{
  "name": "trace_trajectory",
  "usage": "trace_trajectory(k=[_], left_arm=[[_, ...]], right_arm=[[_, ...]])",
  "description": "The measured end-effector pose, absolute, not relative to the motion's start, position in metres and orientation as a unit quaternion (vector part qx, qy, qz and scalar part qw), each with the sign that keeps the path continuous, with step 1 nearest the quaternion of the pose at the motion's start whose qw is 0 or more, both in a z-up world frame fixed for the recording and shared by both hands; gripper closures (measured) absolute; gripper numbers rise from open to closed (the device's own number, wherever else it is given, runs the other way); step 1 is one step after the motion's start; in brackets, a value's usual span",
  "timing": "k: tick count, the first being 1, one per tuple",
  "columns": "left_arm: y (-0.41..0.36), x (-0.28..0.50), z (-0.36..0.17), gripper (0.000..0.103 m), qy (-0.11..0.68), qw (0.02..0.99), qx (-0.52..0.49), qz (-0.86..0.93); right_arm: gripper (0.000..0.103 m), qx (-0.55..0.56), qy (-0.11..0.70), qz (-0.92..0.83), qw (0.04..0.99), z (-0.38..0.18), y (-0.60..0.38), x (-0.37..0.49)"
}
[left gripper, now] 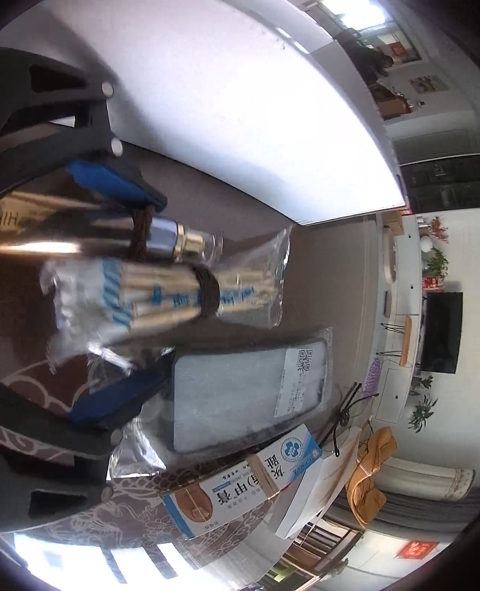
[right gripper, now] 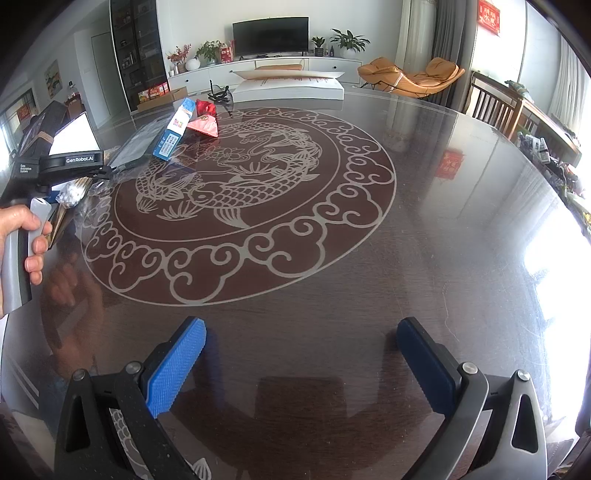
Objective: Organize objects
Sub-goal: 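Lower the left tool over the gold tube and cotton swab bag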
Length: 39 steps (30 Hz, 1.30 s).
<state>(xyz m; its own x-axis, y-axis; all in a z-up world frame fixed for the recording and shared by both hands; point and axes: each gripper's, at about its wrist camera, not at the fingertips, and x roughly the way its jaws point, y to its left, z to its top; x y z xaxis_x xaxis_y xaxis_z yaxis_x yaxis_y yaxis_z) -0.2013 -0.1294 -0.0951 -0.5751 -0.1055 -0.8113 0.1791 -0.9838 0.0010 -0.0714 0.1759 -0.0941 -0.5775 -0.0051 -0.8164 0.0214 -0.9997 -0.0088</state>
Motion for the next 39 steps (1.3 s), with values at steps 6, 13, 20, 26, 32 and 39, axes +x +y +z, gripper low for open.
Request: trace_trajectory(k=[6, 13, 20, 26, 32, 39], left_arm=[[-0.107, -0.166, -0.084, 0.046, 0.016, 0.037, 0.445, -0.894], [-0.020, -0.090, -0.080, 0.047, -0.042, -0.089, 0.456, -0.885], [0.004, -0.061, -0.075, 0.015, -0.026, -0.142, 0.479, -0.866], [-0.041, -0.058, -0.078, 0.010, 0.006, -0.172, 0.485, -0.857], [-0.040, -0.038, -0.076, 0.010, 0.032, -0.213, 0.475, -0.853], [-0.050, -0.045, -0.057, 0.009, 0.040, -0.160, 0.440, -0.883]], right_arm=[[0.000, 0.460, 0.009, -0.888, 0.008, -0.094, 0.175, -0.072], [0.000, 0.459, 0.009, -0.888, 0.008, -0.094, 0.176, -0.072], [0.000, 0.459, 0.009, -0.888, 0.008, -0.094, 0.176, -0.072], [0.000, 0.459, 0.009, -0.888, 0.008, -0.094, 0.175, -0.072], [0.000, 0.459, 0.009, -0.888, 0.008, -0.094, 0.176, -0.072], [0.000, 0.459, 0.009, -0.888, 0.008, -0.094, 0.175, -0.072]])
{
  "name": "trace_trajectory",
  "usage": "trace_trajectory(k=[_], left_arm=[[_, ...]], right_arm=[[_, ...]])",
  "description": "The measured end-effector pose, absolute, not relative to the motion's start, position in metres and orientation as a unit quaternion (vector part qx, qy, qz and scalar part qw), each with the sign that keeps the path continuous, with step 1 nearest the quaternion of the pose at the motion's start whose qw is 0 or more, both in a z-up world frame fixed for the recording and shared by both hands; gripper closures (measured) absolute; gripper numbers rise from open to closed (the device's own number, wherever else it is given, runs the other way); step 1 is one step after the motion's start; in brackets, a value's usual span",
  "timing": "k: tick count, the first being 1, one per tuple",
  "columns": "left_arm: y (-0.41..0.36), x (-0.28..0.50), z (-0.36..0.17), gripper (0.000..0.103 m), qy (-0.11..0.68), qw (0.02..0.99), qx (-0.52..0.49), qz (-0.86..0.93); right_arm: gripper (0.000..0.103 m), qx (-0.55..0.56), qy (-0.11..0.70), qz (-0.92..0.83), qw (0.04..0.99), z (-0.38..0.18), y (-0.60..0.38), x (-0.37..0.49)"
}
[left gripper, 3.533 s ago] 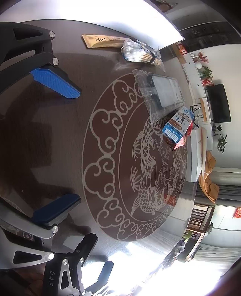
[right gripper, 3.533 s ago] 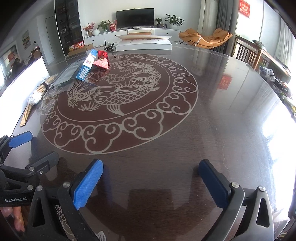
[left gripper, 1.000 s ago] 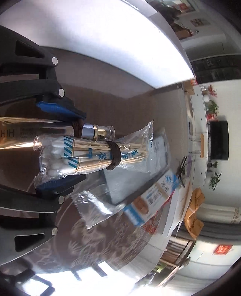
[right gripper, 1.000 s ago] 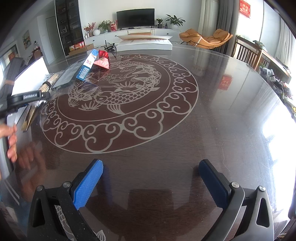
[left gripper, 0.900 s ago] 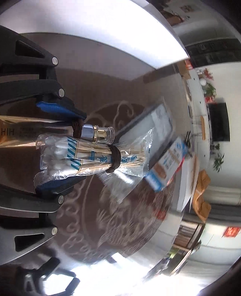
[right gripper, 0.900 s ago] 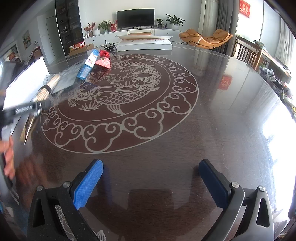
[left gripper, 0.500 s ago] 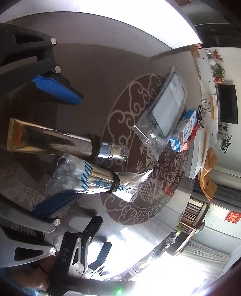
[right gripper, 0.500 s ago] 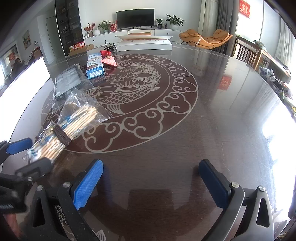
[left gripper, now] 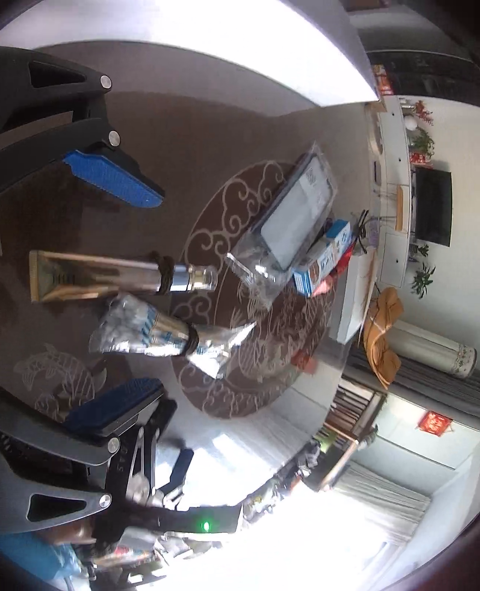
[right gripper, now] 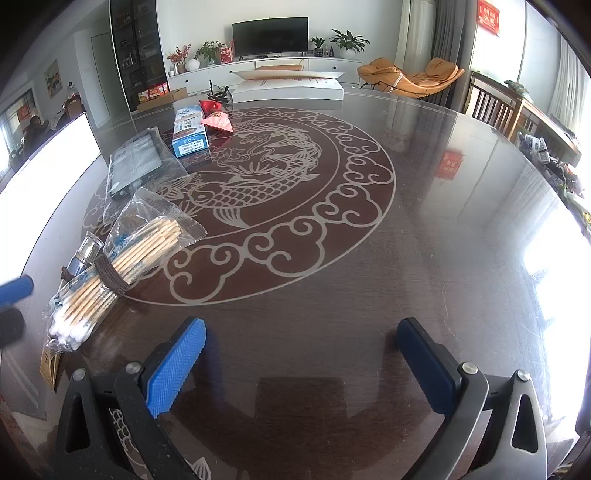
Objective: Organize objects
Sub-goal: 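Lower the left tool over the gold tube and cotton swab bag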
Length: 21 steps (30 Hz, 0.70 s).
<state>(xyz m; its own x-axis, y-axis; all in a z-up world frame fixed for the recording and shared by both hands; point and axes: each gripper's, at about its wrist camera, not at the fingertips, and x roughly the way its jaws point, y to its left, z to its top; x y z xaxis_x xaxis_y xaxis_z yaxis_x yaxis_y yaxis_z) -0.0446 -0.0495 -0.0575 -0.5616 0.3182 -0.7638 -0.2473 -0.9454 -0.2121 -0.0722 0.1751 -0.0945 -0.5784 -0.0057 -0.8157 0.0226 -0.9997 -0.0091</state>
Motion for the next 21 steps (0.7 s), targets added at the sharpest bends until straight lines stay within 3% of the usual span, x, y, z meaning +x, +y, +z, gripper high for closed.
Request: trace_trajectory(k=[3, 12, 21], left_arm=[[-0.045, -0.053, -0.070, 0.009, 0.001, 0.101, -0.461, 0.881], [0.023, -0.036, -0.058, 0.009, 0.096, 0.153, -0.429, 0.885], [-0.073, -0.045, -0.038, 0.009, -0.032, 0.108, -0.438, 0.892]], right_arm=[[0.000, 0.459, 0.009, -0.888, 0.008, -0.095, 0.175, -0.072], [0.000, 0.459, 0.009, -0.888, 0.008, -0.095, 0.176, -0.072], [0.000, 0.458, 0.008, -0.889, 0.008, -0.095, 0.174, -0.072]])
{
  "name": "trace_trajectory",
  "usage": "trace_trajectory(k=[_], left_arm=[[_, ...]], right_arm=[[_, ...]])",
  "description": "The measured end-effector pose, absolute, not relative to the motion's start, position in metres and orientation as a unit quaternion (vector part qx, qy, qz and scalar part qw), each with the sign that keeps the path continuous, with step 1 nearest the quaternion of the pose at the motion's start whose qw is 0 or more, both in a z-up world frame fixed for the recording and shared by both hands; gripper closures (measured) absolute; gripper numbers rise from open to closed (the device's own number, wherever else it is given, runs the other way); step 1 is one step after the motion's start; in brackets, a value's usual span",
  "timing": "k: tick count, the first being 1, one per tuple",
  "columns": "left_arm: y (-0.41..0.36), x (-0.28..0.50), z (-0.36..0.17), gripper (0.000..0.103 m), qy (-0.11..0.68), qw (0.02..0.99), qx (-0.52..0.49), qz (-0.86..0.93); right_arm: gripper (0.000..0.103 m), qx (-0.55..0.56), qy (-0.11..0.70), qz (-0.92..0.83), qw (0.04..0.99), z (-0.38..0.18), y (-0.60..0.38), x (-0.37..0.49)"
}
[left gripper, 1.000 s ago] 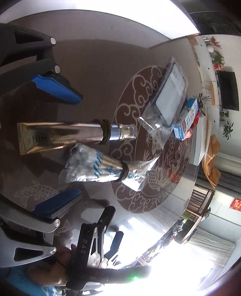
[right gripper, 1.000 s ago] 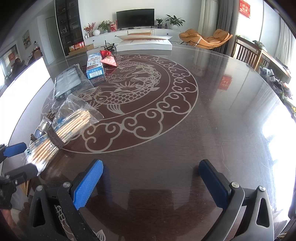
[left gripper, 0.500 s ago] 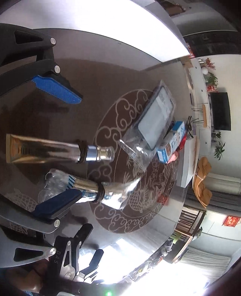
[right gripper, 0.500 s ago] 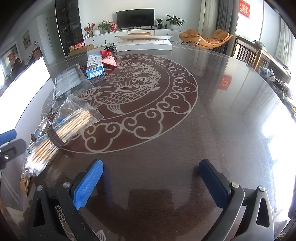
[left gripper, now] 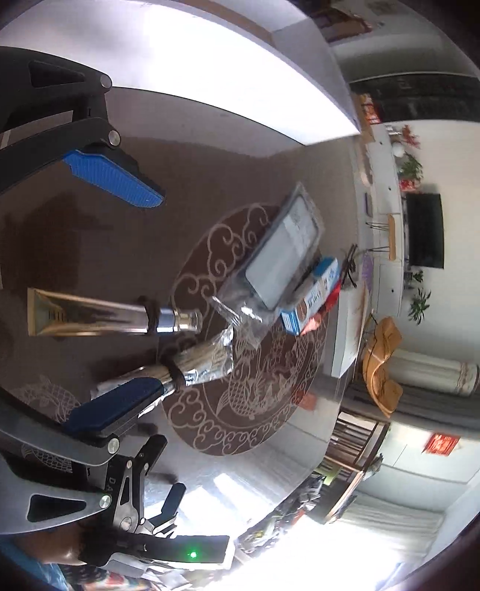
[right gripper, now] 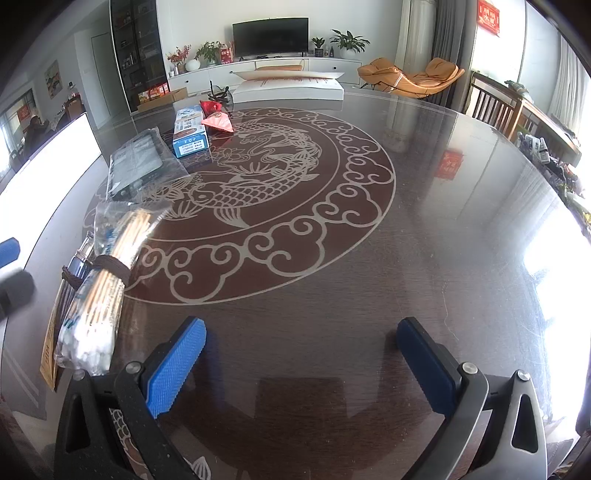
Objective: Organize objects
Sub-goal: 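Lower the left tool over the gold tube and cotton swab bag, then grasp the gold tube with left tool while right tool grasps the cotton swab bag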
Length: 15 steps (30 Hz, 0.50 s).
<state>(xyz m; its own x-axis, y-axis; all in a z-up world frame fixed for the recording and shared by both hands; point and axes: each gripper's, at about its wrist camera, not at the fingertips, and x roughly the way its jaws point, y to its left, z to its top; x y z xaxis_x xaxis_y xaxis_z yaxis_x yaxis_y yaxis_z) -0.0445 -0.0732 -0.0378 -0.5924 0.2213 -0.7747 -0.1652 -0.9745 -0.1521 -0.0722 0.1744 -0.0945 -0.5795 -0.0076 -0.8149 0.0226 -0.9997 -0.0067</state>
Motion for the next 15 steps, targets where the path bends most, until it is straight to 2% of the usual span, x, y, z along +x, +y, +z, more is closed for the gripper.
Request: trace_trajectory(k=[4, 6, 13, 14, 15], left_arm=[[-0.083, -0.050, -0.056, 0.009, -0.054, 0.137, -0.484, 0.862], [-0.070, -0.051, -0.064, 0.009, -0.030, 0.153, -0.495, 0.855], [-0.049, -0.068, -0.089, 0.009, 0.041, 0.098, -0.498, 0.861], [-0.048, -0.069, -0.090, 0.015, 0.054, 0.092, -0.495, 0.862], [-0.050, -0.068, -0.088, 0.029, 0.054, 0.098, -0.483, 0.868]], right_arm=[[0.000, 0.459, 0.010, -0.888, 0.008, -0.094, 0.174, -0.072], [0.000, 0.459, 0.010, -0.888, 0.008, -0.094, 0.173, -0.072], [0.000, 0.459, 0.010, -0.888, 0.008, -0.094, 0.173, -0.073], [0.000, 0.459, 0.010, -0.888, 0.008, -0.094, 0.173, -0.073], [0.000, 0.459, 0.010, -0.888, 0.008, -0.094, 0.173, -0.073]])
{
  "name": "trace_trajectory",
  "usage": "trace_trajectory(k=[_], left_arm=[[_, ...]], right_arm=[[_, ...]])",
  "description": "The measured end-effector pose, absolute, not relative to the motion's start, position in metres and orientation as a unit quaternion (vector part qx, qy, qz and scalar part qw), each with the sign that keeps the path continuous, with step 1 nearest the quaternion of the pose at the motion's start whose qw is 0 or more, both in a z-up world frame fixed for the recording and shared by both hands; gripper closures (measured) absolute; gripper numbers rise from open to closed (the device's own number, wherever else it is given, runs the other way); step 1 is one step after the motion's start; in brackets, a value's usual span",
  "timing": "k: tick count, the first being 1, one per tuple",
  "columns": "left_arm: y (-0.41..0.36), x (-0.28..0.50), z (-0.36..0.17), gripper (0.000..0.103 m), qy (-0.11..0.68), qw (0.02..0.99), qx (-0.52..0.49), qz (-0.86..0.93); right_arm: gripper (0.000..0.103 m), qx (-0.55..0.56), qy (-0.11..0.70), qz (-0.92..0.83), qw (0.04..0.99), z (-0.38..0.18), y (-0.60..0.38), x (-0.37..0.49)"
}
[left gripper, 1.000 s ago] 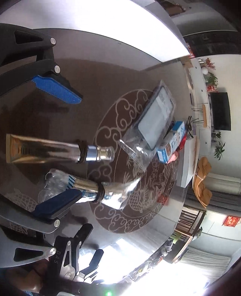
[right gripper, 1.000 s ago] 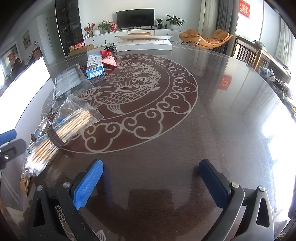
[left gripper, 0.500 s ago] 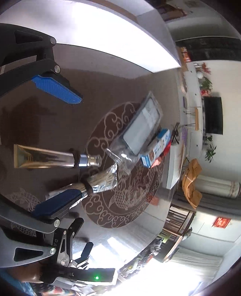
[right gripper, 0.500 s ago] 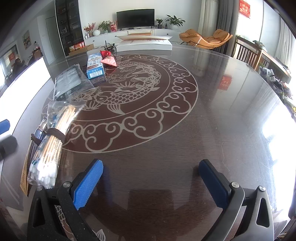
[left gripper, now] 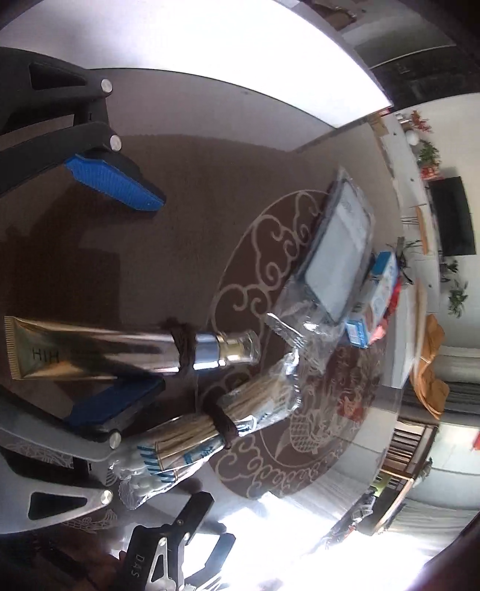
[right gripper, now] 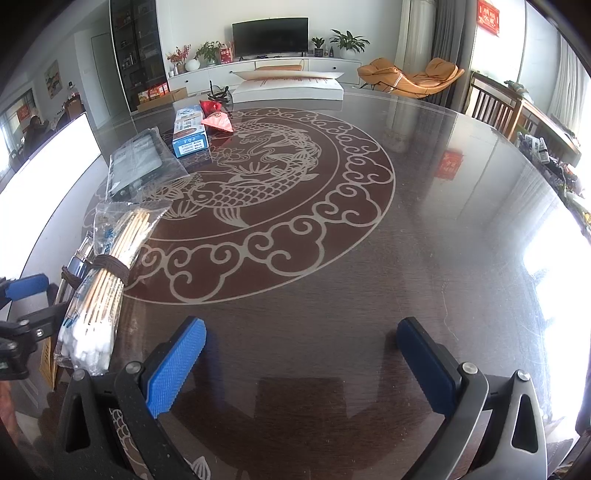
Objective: Organize objects
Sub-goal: 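Grasp the gold tube with left tool while right tool grasps the cotton swab bag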
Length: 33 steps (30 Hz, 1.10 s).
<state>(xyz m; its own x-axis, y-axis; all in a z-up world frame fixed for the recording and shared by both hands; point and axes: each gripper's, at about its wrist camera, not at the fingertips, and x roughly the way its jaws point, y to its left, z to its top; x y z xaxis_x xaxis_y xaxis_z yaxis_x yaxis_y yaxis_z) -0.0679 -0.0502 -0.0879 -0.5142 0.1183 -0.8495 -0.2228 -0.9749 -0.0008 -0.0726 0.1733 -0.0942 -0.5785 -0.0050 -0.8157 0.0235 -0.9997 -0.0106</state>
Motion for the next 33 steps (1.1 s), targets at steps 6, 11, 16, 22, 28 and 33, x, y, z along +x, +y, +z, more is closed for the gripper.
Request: trace_trajectory(k=[6, 11, 16, 22, 28, 33], left_arm=[[-0.074, -0.067, -0.082, 0.079, 0.049, 0.103, -0.476, 0.872], [-0.081, -0.057, -0.084, 0.078, 0.059, 0.107, -0.473, 0.873], [-0.080, -0.052, -0.084, 0.078, 0.064, 0.105, -0.466, 0.876], [-0.078, -0.050, -0.085, 0.078, 0.076, 0.101, -0.462, 0.878], [-0.081, -0.049, -0.085, 0.078, 0.070, 0.107, -0.459, 0.879], [-0.097, -0.039, -0.084, 0.079, 0.019, 0.134, -0.455, 0.880]], right_arm=[[0.000, 0.459, 0.010, -0.888, 0.008, -0.095, 0.173, -0.072], [0.000, 0.459, 0.010, -0.888, 0.009, -0.094, 0.173, -0.072], [0.000, 0.460, 0.010, -0.888, 0.009, -0.094, 0.172, -0.072], [0.000, 0.460, 0.010, -0.888, 0.007, -0.095, 0.173, -0.072], [0.000, 0.461, 0.011, -0.887, 0.006, -0.096, 0.173, -0.074], [0.013, 0.485, -0.014, -0.874, 0.016, -0.071, 0.162, -0.081]])
